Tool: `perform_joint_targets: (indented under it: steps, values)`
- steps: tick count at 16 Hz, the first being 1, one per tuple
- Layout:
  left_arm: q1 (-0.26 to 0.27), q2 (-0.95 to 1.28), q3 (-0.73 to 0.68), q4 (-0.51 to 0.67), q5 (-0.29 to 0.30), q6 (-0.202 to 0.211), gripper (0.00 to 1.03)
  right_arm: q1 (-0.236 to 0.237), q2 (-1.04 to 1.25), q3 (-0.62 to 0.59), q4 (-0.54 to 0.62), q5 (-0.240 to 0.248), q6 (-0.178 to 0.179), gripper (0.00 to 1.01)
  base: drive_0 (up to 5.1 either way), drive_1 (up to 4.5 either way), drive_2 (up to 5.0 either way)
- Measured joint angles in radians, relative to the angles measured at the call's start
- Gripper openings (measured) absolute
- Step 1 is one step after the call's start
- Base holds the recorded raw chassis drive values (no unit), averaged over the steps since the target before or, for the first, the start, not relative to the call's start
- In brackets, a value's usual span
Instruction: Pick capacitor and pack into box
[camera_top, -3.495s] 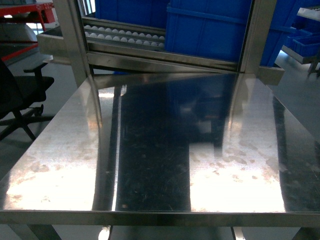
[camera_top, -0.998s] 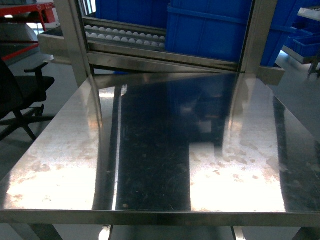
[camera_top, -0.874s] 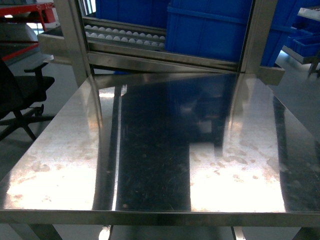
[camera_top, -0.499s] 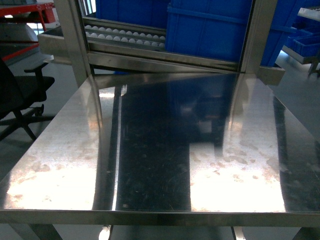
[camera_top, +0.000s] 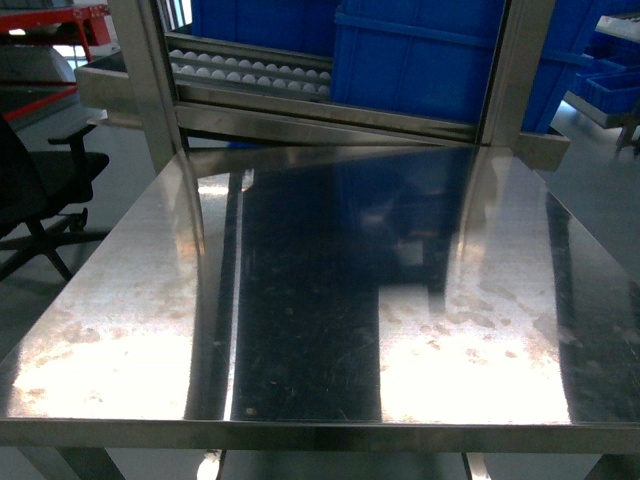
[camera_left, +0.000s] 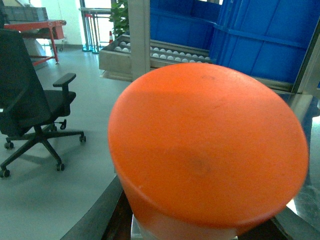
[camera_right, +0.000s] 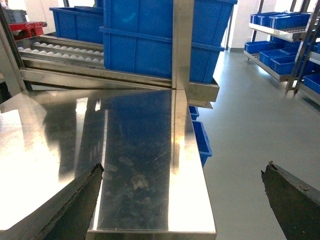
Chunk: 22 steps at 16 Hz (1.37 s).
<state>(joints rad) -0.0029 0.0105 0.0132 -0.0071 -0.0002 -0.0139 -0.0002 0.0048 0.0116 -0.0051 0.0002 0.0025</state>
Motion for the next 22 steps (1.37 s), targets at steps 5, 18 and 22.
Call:
perform_joint_targets:
  steps: [5,18,22]
  values:
    - [0.000,0.000,0.000,0.002,0.000,0.000,0.44,0.000,0.000,0.000,0.002,0.000,0.000,0.98,0.0,0.00,0.0]
    - [0.000,0.000,0.000,0.001,0.000,0.004,0.44,0.000,0.000,0.000,0.000,0.000,0.000,0.98,0.0,0.00,0.0]
    - [0.000,0.000,0.000,0.000,0.000,0.005,0.44,0.000,0.000,0.000,0.000,-0.001,0.000,0.98,0.0,0.00,0.0]
